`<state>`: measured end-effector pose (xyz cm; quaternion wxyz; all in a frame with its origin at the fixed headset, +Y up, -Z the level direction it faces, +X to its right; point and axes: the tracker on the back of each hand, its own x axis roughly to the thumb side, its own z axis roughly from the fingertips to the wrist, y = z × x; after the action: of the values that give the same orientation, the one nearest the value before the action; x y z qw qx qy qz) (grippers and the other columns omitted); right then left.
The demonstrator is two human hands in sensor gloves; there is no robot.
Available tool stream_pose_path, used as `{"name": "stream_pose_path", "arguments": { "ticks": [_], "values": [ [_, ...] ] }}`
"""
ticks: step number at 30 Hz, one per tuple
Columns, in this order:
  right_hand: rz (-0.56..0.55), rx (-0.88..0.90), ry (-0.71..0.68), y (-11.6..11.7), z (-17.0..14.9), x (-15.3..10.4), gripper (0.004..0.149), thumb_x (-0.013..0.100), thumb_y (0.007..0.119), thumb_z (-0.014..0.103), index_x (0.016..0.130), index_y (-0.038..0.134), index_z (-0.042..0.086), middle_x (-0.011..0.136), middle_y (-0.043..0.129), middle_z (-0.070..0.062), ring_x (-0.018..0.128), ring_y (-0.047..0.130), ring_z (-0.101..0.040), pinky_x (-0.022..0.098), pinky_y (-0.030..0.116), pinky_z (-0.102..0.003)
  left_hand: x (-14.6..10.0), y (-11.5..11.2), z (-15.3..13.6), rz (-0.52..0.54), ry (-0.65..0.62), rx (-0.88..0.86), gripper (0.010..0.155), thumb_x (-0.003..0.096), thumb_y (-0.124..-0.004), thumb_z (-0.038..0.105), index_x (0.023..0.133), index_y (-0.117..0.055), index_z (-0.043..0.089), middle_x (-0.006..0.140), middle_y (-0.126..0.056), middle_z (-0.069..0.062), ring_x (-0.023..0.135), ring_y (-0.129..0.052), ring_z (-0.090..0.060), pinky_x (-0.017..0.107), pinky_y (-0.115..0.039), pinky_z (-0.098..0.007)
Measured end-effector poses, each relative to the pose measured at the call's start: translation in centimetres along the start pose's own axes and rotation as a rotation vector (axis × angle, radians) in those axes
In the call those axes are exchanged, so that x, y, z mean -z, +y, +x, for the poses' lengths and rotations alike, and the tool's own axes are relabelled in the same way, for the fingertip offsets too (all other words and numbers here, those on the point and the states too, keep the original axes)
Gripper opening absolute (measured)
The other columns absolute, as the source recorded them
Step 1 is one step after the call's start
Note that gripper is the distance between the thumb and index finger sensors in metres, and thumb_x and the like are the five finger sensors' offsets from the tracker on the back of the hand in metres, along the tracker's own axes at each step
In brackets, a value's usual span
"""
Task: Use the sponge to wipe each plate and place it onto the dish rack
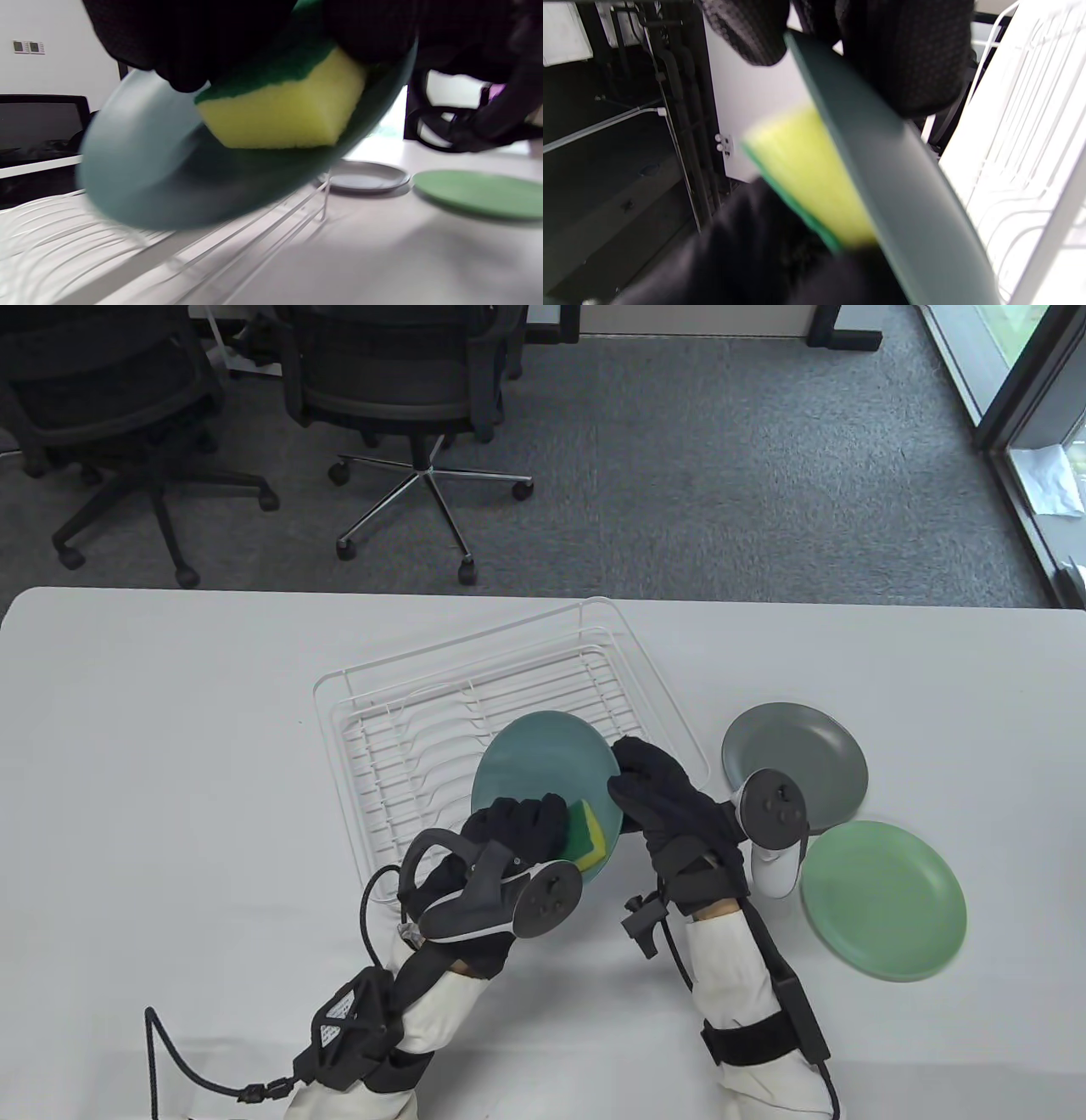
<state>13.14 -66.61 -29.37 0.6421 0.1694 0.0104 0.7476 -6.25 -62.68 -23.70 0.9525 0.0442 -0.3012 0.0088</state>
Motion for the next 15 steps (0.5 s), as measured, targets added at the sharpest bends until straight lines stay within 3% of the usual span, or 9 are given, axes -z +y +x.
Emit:
{"name": "stream_pose_path", "arguments": {
  "ticks": [7, 11, 15],
  "values": [
    [0.103, 0.055, -0.027, 1.3, 0.8, 0.1, 0.057, 0.062, 0.07, 0.022, 0.105, 0.05, -0.009, 0.097, 0.064, -0.042, 0.068, 0.085, -0.053, 0.048, 0.084, -0.045, -0.7, 0.4, -1.0, 0.185, 0.161, 0.134, 0.074, 0.0506, -0.073, 0.049, 0.108, -0.067, 0.003, 0.099, -0.087, -0.018, 0.087, -0.089, -0.043, 0.064, -0.079, -0.053],
    [0.1, 0.037, -0.045, 1.2, 1.3, 0.0, 0.057, 0.061, 0.071, 0.022, 0.105, 0.051, -0.01, 0.097, 0.065, -0.042, 0.067, 0.086, -0.053, 0.048, 0.085, -0.044, -0.5, -0.3, -2.9, 0.144, 0.287, 0.243, 0.074, 0.0509, -0.073, 0.049, 0.109, -0.067, 0.003, 0.1, -0.086, -0.019, 0.087, -0.089, -0.044, 0.064, -0.079, -0.054],
    [0.061, 0.06, -0.049, 0.3, 1.4, -0.2, 0.058, 0.061, 0.071, 0.022, 0.105, 0.05, -0.01, 0.097, 0.064, -0.042, 0.067, 0.086, -0.053, 0.048, 0.085, -0.043, -0.4, -0.9, -4.7, 0.111, 0.352, 0.24, 0.075, 0.0502, -0.074, 0.049, 0.109, -0.067, 0.003, 0.1, -0.086, -0.018, 0.087, -0.089, -0.044, 0.064, -0.079, -0.054]
  ]
}}
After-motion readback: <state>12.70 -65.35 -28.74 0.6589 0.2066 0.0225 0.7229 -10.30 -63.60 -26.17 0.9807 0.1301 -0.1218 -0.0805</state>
